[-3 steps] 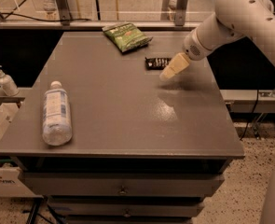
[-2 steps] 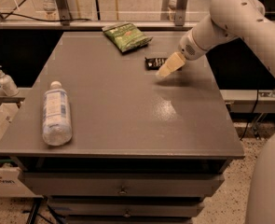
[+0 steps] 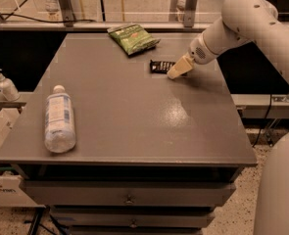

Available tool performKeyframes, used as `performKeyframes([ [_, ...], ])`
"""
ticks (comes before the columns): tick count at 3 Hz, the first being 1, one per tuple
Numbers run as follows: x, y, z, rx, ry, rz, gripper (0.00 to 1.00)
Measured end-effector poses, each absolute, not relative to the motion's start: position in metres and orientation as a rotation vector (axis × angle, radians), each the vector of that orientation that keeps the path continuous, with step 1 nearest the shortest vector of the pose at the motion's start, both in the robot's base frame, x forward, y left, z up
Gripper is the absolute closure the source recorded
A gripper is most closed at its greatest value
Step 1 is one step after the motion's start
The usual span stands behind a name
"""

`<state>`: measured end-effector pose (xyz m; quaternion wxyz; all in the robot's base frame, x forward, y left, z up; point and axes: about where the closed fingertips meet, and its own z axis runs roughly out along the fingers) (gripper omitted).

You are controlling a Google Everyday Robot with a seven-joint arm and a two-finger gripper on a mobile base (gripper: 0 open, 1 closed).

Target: Move rxbar chocolate near blue plastic bottle

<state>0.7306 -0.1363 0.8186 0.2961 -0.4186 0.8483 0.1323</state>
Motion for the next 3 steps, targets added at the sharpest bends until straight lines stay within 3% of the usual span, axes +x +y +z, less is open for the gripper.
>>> performKeyframes([
  [2, 0.719, -0.156, 0.838, -1.087, 2.243, 0.345, 0.87],
  [3, 0.703, -0.161, 0.854, -1.092, 2.216, 0.358, 1.0],
])
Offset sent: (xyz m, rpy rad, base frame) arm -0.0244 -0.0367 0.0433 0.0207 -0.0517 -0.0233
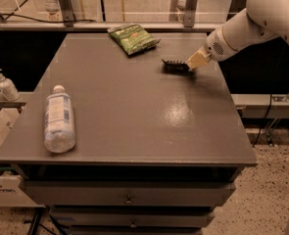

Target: Move rxbar chocolate near blue plastic bottle

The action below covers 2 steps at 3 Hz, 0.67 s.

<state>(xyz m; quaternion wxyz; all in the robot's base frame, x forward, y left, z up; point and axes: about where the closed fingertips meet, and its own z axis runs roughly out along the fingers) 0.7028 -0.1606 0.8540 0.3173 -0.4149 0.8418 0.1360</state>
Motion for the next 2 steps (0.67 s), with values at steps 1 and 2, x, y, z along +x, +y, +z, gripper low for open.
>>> performKeyframes([
  [1, 0.686, -0.155, 0.871, -1.108, 2.177, 0.392, 1.0],
  [2, 0.663, -0.139, 0.886, -1.14, 2.125, 0.467, 1.0],
])
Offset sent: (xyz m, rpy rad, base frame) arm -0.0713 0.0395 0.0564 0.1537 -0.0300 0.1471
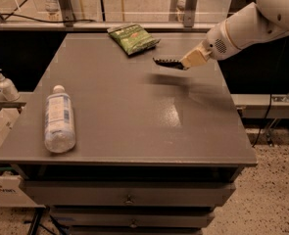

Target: Move rxbar chocolate near blue plastic bottle

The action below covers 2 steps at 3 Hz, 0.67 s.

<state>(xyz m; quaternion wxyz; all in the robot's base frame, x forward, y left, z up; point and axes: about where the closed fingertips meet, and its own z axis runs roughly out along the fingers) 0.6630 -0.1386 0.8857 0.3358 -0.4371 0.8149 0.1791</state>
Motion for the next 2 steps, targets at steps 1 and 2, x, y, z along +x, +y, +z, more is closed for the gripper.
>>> performKeyframes([
  [1, 0.629, -0.109, 0.896, -1.213, 2.055, 0.533, 1.0],
  [2, 0.59, -0.07, 0.898, -1.312, 1.975, 0.599, 1.0],
])
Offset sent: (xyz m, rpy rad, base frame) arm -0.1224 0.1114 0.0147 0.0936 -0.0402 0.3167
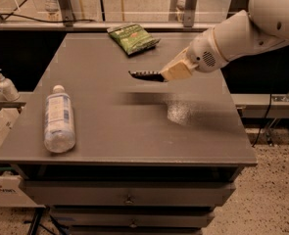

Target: Move rxbar chocolate near blue plastic bottle

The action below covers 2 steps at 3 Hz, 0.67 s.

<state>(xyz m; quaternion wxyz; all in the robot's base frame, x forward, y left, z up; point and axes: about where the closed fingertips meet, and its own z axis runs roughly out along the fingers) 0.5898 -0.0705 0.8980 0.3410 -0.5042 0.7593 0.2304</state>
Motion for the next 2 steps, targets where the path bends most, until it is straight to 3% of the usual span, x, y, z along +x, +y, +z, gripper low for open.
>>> performKeyframes([
  [2, 0.521, 0.014, 0.897, -1.518, 1.802, 0.675, 1.0],
])
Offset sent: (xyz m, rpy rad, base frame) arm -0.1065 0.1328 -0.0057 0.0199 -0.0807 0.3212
